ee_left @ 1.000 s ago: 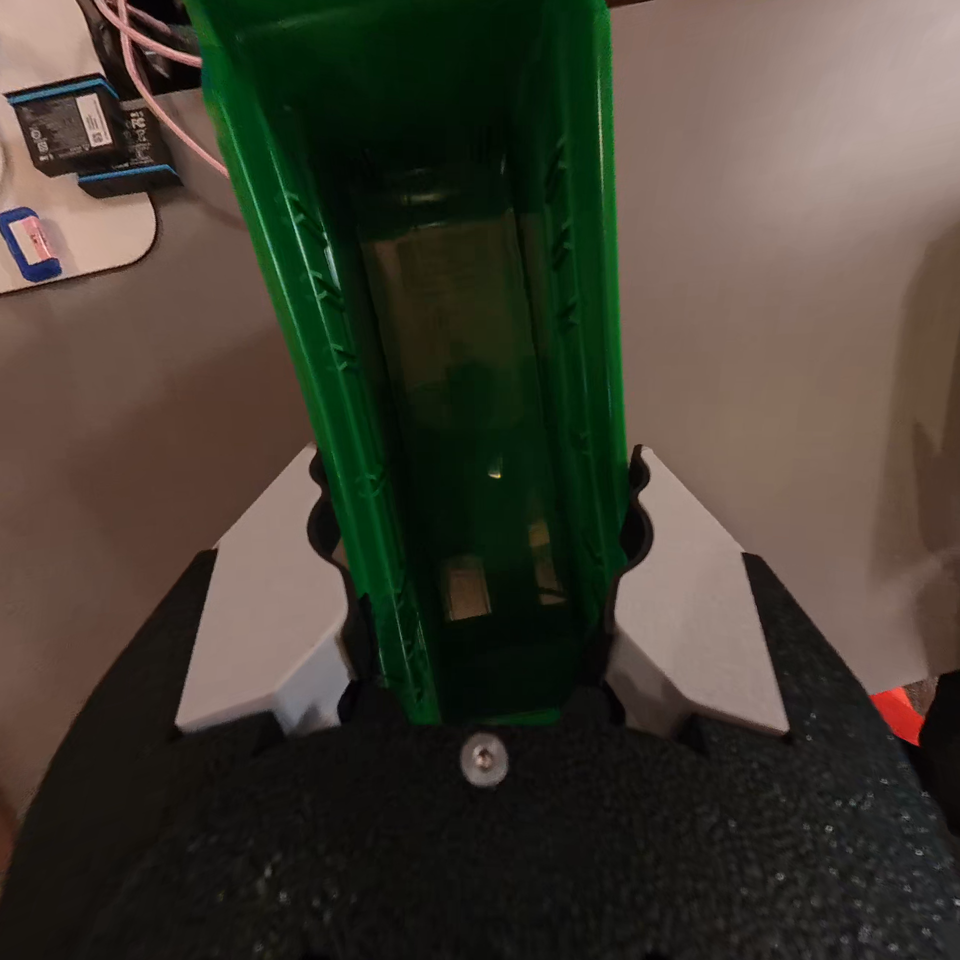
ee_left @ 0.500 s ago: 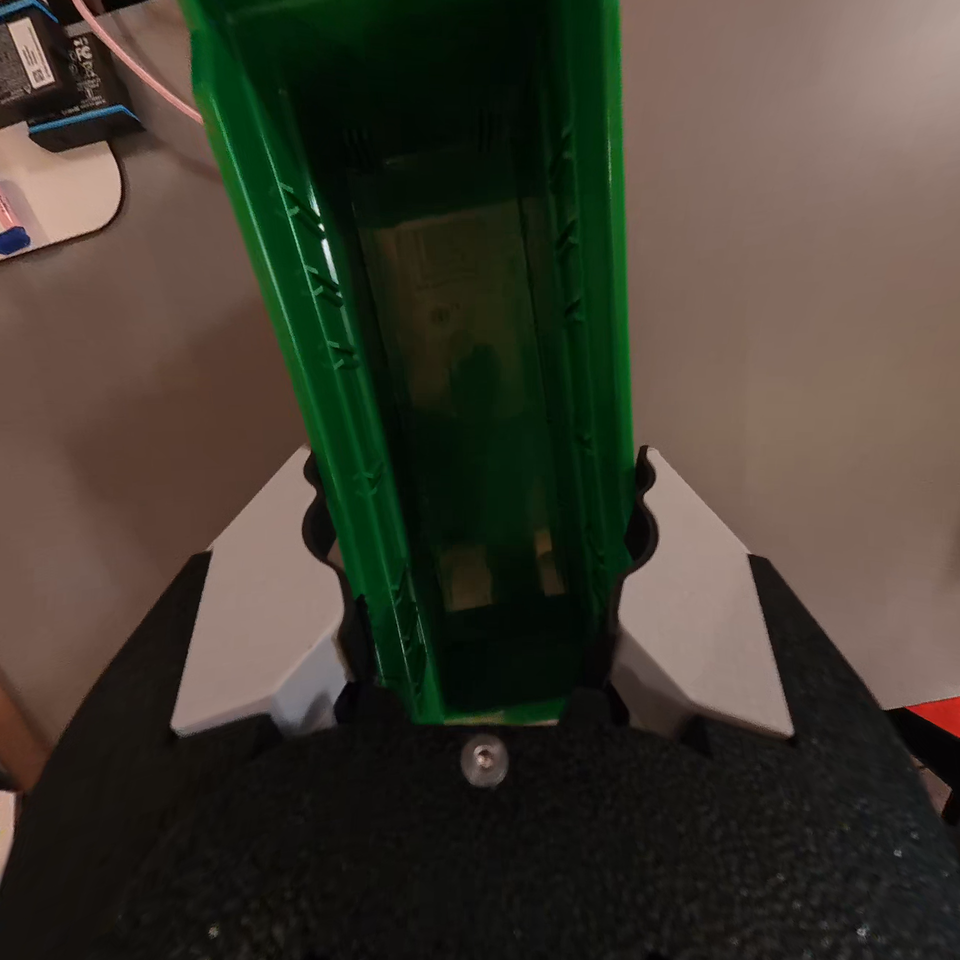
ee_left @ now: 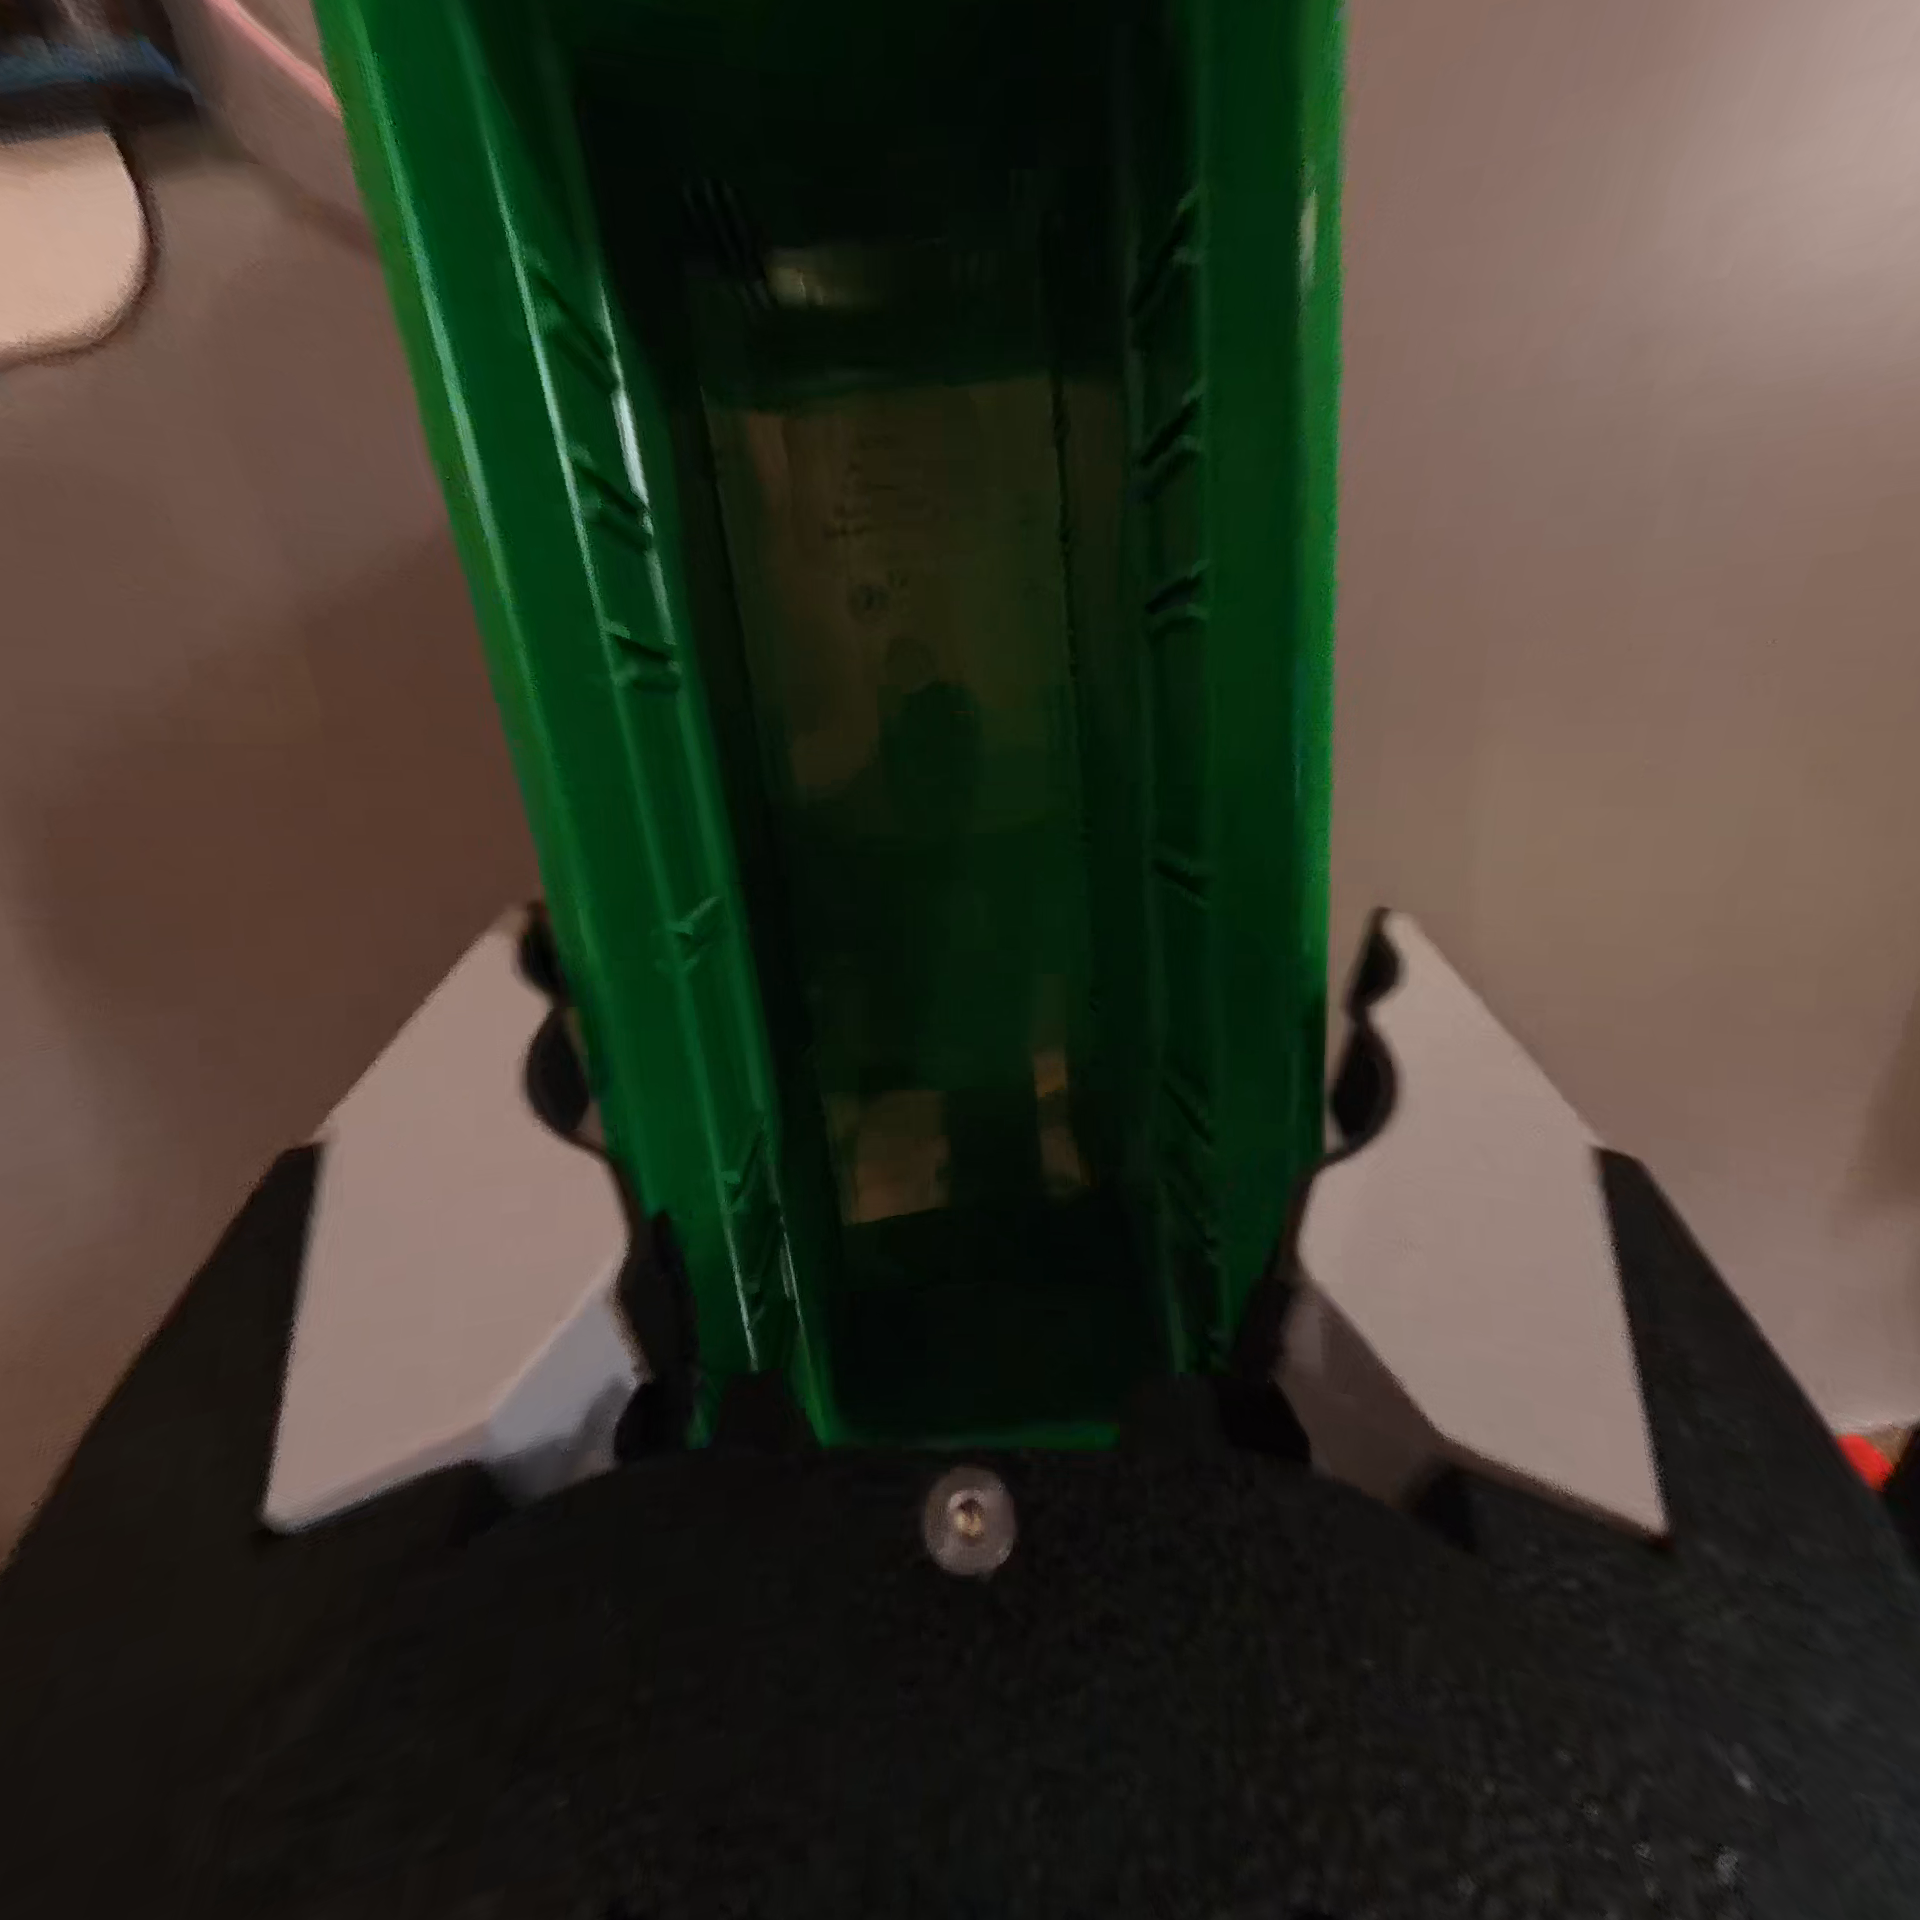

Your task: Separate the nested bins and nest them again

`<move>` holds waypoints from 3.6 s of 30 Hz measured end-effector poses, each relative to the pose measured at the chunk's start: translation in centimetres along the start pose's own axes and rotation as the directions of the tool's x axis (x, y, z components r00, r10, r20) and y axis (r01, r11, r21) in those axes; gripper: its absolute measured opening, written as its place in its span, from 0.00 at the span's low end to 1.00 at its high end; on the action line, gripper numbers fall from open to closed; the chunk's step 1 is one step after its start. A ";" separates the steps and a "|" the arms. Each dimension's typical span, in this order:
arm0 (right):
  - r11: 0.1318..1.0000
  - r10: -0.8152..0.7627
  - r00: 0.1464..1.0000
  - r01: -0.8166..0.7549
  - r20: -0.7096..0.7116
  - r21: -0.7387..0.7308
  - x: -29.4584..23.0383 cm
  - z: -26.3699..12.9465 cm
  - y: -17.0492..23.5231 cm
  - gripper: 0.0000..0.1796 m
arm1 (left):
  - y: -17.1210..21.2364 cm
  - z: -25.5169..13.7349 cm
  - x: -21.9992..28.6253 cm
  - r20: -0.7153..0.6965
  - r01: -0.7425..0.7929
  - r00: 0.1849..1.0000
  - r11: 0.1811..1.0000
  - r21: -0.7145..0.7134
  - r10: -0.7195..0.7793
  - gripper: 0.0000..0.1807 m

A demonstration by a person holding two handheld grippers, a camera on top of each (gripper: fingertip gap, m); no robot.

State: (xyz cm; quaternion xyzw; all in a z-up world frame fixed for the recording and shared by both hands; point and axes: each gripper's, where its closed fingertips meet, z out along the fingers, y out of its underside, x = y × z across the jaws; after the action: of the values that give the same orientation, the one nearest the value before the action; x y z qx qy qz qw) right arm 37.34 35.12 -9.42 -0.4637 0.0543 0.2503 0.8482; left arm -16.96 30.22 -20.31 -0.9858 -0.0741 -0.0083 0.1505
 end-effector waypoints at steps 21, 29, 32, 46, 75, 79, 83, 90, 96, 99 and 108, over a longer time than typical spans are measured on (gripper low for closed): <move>0.945 -0.229 0.949 0.270 -0.216 0.186 4.5 -3.3 -6.2 0.38 | -6.6 -3.6 42.6 -0.624 -0.276 0.667 0.913 0.299 0.406 0.88; 0.953 -0.081 0.945 0.166 -0.318 0.252 10.1 -5.2 -8.1 0.39 | -0.4 5.2 52.0 -0.454 -0.531 0.783 0.838 -0.129 0.426 0.88; 0.958 -0.057 0.950 0.139 -0.308 0.252 10.2 -5.0 -7.9 0.39 | -1.6 6.3 53.4 -0.351 -0.512 0.822 0.852 -0.110 0.449 0.88; 0.969 -0.018 0.967 0.079 -0.254 0.232 9.6 -4.1 -7.0 0.39 | -0.2 6.9 47.3 -0.259 -0.535 0.844 0.768 -0.351 0.469 0.68; 0.989 -0.127 0.978 0.137 -0.167 0.048 6.2 -1.4 -3.3 0.40 | -0.4 -12.9 0.9 -0.179 -0.191 0.966 0.981 -0.022 0.184 0.67; 0.990 -0.124 0.977 0.133 -0.175 0.040 6.3 -1.4 -3.1 0.40 | -0.5 -11.3 -0.1 -0.265 -0.152 0.951 0.987 0.052 0.160 0.67; 0.992 -0.117 0.977 0.125 -0.177 0.032 6.4 -1.4 -2.9 0.40 | -1.0 -11.5 0.0 -0.290 -0.164 0.937 0.979 0.124 0.193 0.67; 0.991 -0.125 0.977 0.131 -0.175 0.025 6.3 -1.4 -2.8 0.40 | -1.4 -11.9 0.9 -0.322 -0.138 0.930 0.980 0.145 0.178 0.68; 0.992 -0.114 0.978 0.120 -0.176 0.027 6.4 -1.4 -2.8 0.40 | -1.3 -11.2 1.2 -0.331 -0.138 0.928 0.983 0.122 0.172 0.69; 0.993 -0.108 0.978 0.115 -0.176 0.028 6.4 -1.4 -2.8 0.40 | -1.3 -10.2 1.2 -0.314 -0.143 0.934 0.984 0.111 0.171 0.69; 0.995 -0.090 0.981 0.096 -0.174 0.026 6.5 -1.4 -2.6 0.40 | -2.2 -7.7 1.4 -0.213 -0.200 0.947 0.961 0.191 0.239 0.68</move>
State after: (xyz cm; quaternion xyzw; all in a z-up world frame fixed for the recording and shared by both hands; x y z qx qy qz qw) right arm 44.47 35.26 -10.31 -0.4709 0.1101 0.1681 0.8590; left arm -15.86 30.22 -12.25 -0.9639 0.0542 -0.1014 0.2399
